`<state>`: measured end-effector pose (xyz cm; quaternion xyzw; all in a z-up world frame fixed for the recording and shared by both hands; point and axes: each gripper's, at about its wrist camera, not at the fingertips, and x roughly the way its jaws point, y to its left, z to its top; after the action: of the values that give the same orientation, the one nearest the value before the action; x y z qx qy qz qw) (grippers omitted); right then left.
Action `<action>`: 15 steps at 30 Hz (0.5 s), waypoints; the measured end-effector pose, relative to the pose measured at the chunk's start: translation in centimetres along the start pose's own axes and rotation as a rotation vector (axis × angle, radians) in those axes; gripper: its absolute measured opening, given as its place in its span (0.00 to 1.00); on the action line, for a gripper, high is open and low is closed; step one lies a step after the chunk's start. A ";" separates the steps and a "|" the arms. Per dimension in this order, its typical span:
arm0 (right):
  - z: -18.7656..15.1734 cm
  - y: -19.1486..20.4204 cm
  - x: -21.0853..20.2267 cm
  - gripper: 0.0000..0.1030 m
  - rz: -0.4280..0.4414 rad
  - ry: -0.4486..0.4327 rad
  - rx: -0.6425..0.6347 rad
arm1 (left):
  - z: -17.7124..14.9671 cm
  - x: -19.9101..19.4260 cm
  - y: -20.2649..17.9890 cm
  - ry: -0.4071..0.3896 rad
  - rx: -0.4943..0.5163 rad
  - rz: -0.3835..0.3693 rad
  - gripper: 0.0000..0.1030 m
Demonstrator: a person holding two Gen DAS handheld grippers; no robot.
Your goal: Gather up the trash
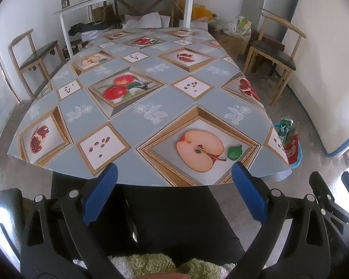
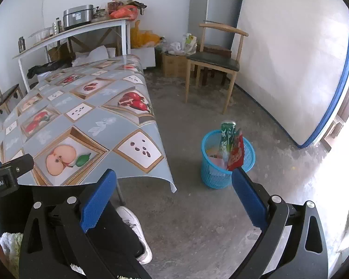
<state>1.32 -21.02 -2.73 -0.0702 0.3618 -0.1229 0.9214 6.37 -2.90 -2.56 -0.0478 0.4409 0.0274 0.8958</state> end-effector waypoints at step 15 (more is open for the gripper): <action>0.0 -1.7 -0.4 0.94 -0.022 -0.021 0.050 | -0.1 -0.9 -1.9 -0.019 0.071 0.002 0.92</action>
<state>0.72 -22.53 -2.08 -0.0522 0.3483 -0.1416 0.9252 5.87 -4.82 -1.77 -0.0151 0.4330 0.0130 0.9012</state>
